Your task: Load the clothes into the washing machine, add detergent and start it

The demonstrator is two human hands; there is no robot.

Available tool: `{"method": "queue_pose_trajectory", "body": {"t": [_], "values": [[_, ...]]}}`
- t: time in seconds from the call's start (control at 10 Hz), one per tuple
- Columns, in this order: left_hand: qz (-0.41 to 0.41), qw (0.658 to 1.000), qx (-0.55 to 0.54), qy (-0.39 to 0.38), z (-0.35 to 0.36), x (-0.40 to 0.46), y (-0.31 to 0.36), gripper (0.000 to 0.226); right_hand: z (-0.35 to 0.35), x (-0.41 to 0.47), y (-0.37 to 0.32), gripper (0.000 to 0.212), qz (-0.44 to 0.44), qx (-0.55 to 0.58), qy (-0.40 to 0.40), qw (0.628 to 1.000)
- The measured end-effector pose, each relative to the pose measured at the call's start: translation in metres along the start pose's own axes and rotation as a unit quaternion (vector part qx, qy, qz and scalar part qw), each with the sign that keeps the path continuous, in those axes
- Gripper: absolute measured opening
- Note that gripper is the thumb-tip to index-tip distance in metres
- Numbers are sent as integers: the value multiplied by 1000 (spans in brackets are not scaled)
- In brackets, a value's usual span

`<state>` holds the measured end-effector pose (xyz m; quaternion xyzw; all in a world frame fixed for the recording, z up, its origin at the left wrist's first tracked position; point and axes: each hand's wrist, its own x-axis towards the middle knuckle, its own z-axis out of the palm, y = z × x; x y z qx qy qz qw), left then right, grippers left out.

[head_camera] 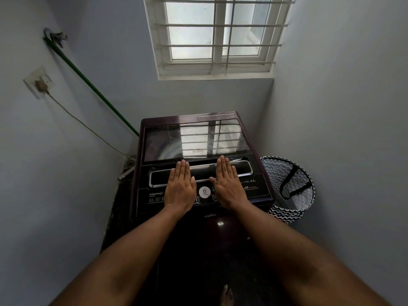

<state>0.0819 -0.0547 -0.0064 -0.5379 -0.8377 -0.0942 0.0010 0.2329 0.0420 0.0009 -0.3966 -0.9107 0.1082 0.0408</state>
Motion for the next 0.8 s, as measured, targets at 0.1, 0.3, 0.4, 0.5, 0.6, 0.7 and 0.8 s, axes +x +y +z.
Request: {"method": "queue_pose_trajectory", "body": {"t": [0.1, 0.3, 0.4, 0.5, 0.6, 0.7, 0.8], "values": [[1, 1000, 6, -5, 1, 0, 0, 70, 1, -1, 1, 69, 1, 2, -1, 1000], [3, 1000, 10, -10, 5, -1, 1, 71, 1, -1, 6, 68, 12, 3, -4, 1000], [5, 1000, 5, -7, 5, 0, 3, 71, 1, -3, 7, 68, 11, 8, 0, 1000], [9, 1000, 1, -7, 3, 0, 6, 71, 1, -3, 7, 69, 13, 3, -1, 1000], [11, 1000, 8, -4, 6, 1, 6, 71, 2, -3, 8, 69, 14, 0, -3, 1000], [8, 1000, 4, -14, 4, 0, 5, 71, 0, -4, 8, 70, 12, 5, -10, 1000], [10, 1000, 12, -4, 7, 0, 4, 70, 2, -4, 8, 69, 9, 8, -1, 1000]]}}
